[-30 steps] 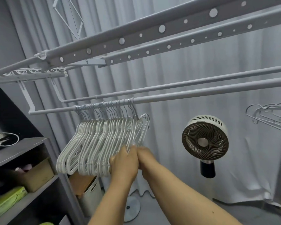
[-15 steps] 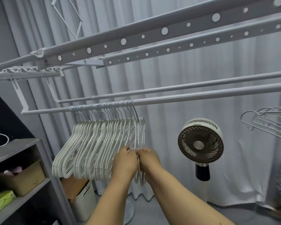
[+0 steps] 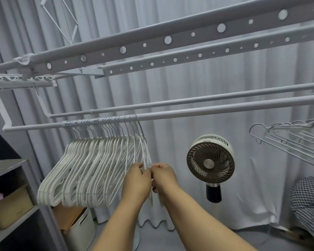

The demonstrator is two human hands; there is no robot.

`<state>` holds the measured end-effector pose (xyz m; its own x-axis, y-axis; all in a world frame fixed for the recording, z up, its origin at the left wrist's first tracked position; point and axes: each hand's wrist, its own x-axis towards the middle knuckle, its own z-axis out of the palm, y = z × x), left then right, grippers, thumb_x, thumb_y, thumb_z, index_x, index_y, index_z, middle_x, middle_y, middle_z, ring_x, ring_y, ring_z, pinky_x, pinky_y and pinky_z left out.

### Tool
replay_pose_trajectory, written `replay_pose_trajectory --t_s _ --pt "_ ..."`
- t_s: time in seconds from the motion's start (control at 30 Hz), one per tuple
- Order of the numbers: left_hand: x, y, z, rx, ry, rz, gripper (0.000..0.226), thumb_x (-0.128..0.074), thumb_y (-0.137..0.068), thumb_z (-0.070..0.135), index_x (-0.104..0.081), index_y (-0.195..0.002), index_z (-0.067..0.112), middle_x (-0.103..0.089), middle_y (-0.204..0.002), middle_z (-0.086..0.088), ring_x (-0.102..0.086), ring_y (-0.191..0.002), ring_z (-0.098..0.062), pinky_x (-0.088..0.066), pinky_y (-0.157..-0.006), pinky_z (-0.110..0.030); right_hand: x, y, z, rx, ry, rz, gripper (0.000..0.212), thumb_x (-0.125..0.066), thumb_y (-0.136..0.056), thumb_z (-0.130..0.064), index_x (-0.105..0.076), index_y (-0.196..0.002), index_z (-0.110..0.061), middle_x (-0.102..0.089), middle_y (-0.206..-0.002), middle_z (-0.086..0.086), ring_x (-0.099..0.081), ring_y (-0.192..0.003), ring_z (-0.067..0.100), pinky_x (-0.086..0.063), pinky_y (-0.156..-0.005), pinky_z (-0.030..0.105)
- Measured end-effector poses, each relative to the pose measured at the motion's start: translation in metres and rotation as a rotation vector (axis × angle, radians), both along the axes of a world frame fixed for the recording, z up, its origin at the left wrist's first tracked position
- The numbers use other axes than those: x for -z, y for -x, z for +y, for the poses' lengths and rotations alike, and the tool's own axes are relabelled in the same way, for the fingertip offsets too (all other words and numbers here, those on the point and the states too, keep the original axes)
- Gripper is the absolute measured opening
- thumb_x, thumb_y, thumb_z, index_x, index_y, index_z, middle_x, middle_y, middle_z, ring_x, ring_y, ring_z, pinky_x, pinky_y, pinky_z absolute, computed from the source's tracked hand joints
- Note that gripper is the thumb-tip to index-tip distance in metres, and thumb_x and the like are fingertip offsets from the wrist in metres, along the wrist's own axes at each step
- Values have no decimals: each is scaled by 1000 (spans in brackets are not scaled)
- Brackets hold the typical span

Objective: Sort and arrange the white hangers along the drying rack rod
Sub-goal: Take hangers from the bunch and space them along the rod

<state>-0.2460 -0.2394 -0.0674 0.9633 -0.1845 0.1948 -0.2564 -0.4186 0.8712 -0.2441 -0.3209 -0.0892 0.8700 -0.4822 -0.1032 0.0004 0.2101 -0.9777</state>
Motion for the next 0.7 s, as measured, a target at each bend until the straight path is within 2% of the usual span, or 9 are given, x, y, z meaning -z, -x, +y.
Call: replay_pose_trajectory --t_s 0.07,0.13,0.2,0.27,0.33,0.37,0.43,0.5,0.7 --pt "-2 3 -4 17 13 -4 47 -45 -99 15 -39 -145 11 -57 -105 2 -52 -91 -11 -38 -79 -26 -1 3 -5 1 -16 -12 21 -48 -87 -6 -58 -105 -10 -59 -71 6 -40 -44 14 -30 -42 21" --pt "-4 5 -7 26 14 -6 48 -43 -99 15 -37 -147 12 -58 -125 -5 -55 -111 -20 -37 -84 -25 -1 6 -9 6 -28 -22 23 -49 -87 -6 -58 -108 -10 -58 -71 5 -38 -42 13 -29 -41 19" --pt "-5 4 -10 31 36 4 50 -41 -99 13 -35 -149 14 -44 -148 -8 -44 -133 -23 -34 -94 -27 -2 10 -13 10 -30 -29 24 -50 -87 -6 -58 -109 -12 -58 -74 7 -38 -42 13 -29 -41 19" --pt "-4 3 -14 50 73 17 53 -40 -98 12 -33 -150 18 -40 -152 -7 -39 -138 -24 -33 -104 -31 -4 15 -17 12 -30 -34 23 -50 -88 -6 -58 -109 -12 -58 -75 8 -38 -41 12 -30 -40 18" --pt "-1 1 -17 68 128 40 54 -39 -96 15 -35 -149 24 -49 -144 -13 -52 -126 -32 -41 -106 -42 -4 19 -22 21 -33 -44 22 -50 -88 -5 -59 -108 -13 -58 -74 8 -37 -40 11 -30 -40 18" --pt "-1 0 -19 64 162 54 54 -38 -95 15 -36 -148 26 -57 -133 -16 -60 -109 -32 -47 -100 -48 -4 22 -24 26 -35 -48 23 -50 -88 -5 -59 -107 -13 -58 -74 8 -37 -39 11 -30 -40 18" --pt "0 1 -24 71 242 83 53 -38 -96 11 -37 -148 23 -65 -97 -12 -60 -76 -24 -54 -79 -43 -4 27 -30 35 -35 -53 24 -50 -87 -5 -60 -107 -13 -59 -75 9 -37 -38 11 -30 -41 19" --pt "0 5 -29 95 289 107 53 -37 -97 8 -37 -148 19 -56 -79 -7 -53 -63 -20 -49 -64 -35 -5 36 -38 43 -30 -59 26 -49 -86 -3 -60 -106 -14 -59 -75 10 -37 -39 11 -31 -41 21" --pt "0 25 -50 138 324 104 50 -38 -98 9 -42 -146 21 -56 -81 -8 -46 -53 -17 -42 -50 -29 -10 66 -62 66 17 -85 33 -49 -86 0 -61 -108 -21 -58 -70 9 -35 -34 8 -27 -37 17"
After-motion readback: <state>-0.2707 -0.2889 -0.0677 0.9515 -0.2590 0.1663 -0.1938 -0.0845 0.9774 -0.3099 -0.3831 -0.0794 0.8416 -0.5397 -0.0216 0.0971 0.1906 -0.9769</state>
